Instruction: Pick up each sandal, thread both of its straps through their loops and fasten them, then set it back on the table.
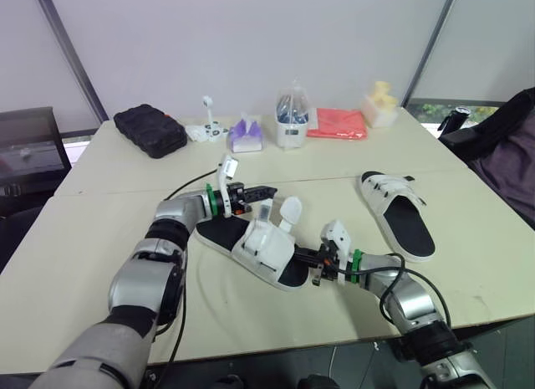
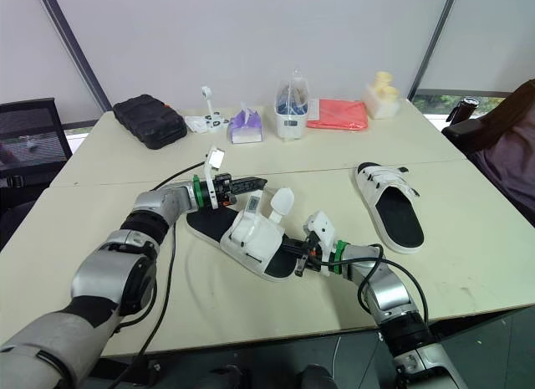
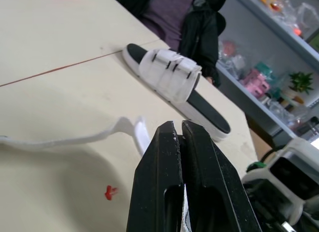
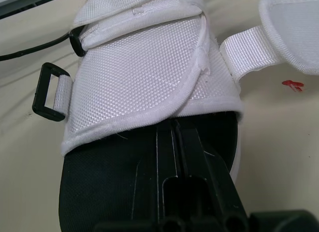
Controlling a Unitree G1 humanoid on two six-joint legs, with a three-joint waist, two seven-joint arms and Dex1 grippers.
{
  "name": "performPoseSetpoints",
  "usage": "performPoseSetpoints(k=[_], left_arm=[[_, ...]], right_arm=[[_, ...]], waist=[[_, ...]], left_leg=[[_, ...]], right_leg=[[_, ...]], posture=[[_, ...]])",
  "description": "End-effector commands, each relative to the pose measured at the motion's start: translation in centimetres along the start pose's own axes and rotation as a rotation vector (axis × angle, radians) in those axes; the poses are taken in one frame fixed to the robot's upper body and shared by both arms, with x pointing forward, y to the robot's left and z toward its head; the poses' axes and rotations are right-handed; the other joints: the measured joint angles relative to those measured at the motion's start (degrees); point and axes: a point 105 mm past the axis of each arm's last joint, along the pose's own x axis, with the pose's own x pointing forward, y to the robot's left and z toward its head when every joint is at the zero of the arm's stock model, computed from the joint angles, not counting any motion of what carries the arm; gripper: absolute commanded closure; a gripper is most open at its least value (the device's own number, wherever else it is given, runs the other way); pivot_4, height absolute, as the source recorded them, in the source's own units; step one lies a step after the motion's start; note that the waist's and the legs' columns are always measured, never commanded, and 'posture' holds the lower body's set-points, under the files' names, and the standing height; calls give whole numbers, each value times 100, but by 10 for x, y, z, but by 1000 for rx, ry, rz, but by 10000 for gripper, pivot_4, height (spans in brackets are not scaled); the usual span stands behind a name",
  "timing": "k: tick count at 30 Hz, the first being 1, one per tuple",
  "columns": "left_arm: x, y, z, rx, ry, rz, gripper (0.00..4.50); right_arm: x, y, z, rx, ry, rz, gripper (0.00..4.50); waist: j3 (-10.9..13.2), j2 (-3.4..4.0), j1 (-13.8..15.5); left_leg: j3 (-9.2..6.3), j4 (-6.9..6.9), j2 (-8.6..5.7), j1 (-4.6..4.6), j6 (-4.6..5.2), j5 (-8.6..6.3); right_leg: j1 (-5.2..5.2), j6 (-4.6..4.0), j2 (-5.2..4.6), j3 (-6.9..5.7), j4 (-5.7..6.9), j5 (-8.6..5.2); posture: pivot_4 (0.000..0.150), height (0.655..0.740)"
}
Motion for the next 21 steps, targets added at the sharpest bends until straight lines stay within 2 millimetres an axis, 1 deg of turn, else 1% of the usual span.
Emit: performPoseSetpoints(k=[1, 3, 5, 6, 8, 10, 12, 14, 15, 18, 21], left_arm=[[9, -8, 19, 75, -4, -24, 44606], [9, -5, 15, 77, 21, -9, 44606], [8, -1, 4, 104, 77, 17, 44606], [8, 2, -4, 129, 124, 30, 44606], [4, 12, -31, 224, 284, 72, 44606], [1, 18, -45, 286, 368, 99, 44606], [0, 21, -51, 315, 404, 117, 44606], [1, 22, -53, 321, 406, 127, 44606], [3, 23, -52, 326, 397, 137, 41684], [6, 22, -40, 315, 329, 149, 29703], [7, 22, -28, 308, 261, 172, 14080]], right_arm=[[-2, 14, -43, 100, 137, 7, 45000], [-2, 15, -43, 102, 136, 5, 45000], [-2, 17, -43, 103, 134, 3, 45000], [-2, 17, -43, 105, 134, 0, 45000], [-3, 18, -43, 108, 133, -7, 45000], [-3, 18, -44, 110, 132, -11, 45000], [-3, 19, -43, 110, 131, -13, 45000], [-4, 20, -43, 111, 129, -16, 45000], [-4, 20, -43, 111, 128, -18, 45000], [-4, 17, -39, 100, 113, -34, 45000], [-5, 13, -31, 88, 86, -57, 45000]], waist=[[1, -2, 3], [1, -2, 1], [1, -2, -3], [1, -2, -3], [1, -2, -1], [0, -2, 0], [0, -2, 3], [-5, -5, 6], [-7, -5, 6], [-7, -6, 4], [-6, -8, 0]], left_leg=[[0, 0, 0, -1, 0, 0], [0, 1, 0, -1, 0, 0], [0, 1, -1, -1, 0, 0], [0, 0, -1, -1, 1, 0], [-1, 0, -1, 0, 1, 0], [-1, 0, -1, 0, 1, -1], [-1, 0, -1, 0, 1, -1], [-3, 0, -1, 0, 1, -2], [-3, 0, -1, 1, 1, -2], [-4, 2, -1, 1, 2, -2], [-5, 3, -1, 1, 2, -2]], right_leg=[[0, 1, 0, 0, 0, 0], [1, 3, 1, -1, 0, 2], [1, 4, 2, -1, 1, 2], [0, 4, 2, -1, 2, 2], [-1, 5, 3, -1, 5, 2], [0, 5, 3, -1, 8, 3], [0, 5, 4, -1, 9, 3], [0, 5, 4, -1, 9, 3], [2, 6, 3, -2, 9, 2], [4, 7, 4, -2, 9, 2], [2, 8, 5, -4, 11, 1]], posture=[[1500, 7400], [1500, 7400], [1500, 7400], [1500, 7400], [1500, 7400], [1500, 7400], [1500, 7400], [1500, 7400], [1500, 7400], [1500, 7400], [1500, 7400]])
